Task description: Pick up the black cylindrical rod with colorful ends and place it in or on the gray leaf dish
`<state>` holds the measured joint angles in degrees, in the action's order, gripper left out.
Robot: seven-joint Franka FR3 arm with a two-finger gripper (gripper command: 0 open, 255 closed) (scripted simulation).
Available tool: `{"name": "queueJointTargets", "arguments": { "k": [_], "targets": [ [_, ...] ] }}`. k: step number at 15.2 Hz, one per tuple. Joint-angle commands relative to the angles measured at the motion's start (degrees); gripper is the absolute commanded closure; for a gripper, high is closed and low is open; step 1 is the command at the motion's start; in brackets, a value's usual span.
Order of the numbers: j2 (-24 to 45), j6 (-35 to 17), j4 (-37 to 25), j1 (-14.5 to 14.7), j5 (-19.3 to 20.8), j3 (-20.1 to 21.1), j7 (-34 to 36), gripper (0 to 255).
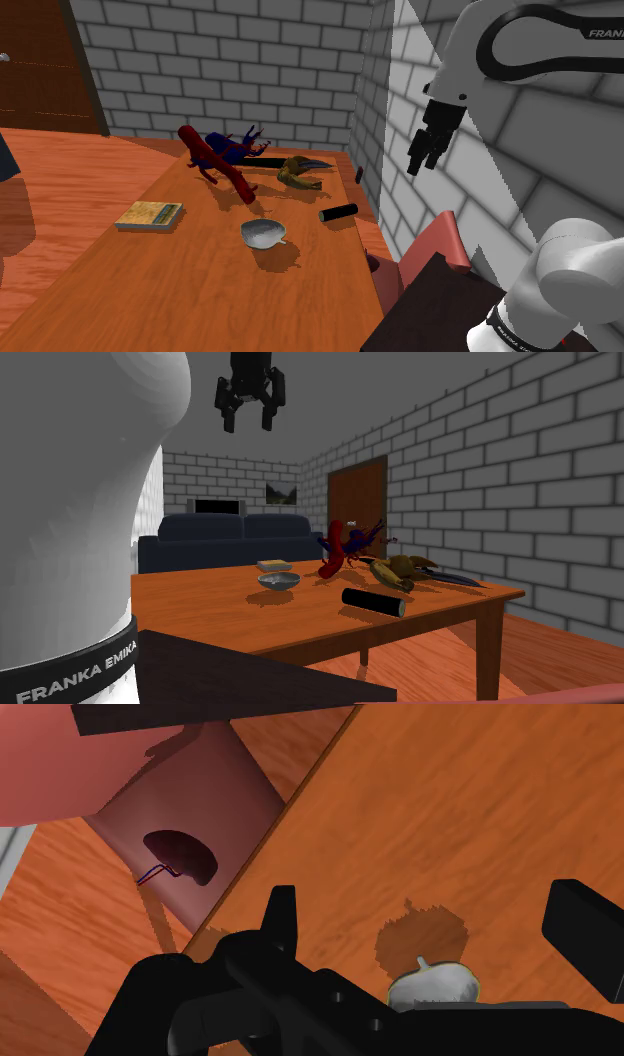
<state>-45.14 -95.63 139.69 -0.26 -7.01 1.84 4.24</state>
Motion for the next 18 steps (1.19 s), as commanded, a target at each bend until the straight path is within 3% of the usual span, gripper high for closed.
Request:
{"name": "queueJointTargets", "arguments": {
  "k": [1,10,18],
  "targets": [
    [0.0,0.0,0.0,0.0,0.0,0.0,0.0,0],
    [9.12,-13.96,5.68,0.81,6.85,-9.89,-22.21,0],
    [24.64,-27.05,3.4,2.72,8.98,-18.07,-41.87,0]
  ]
}}
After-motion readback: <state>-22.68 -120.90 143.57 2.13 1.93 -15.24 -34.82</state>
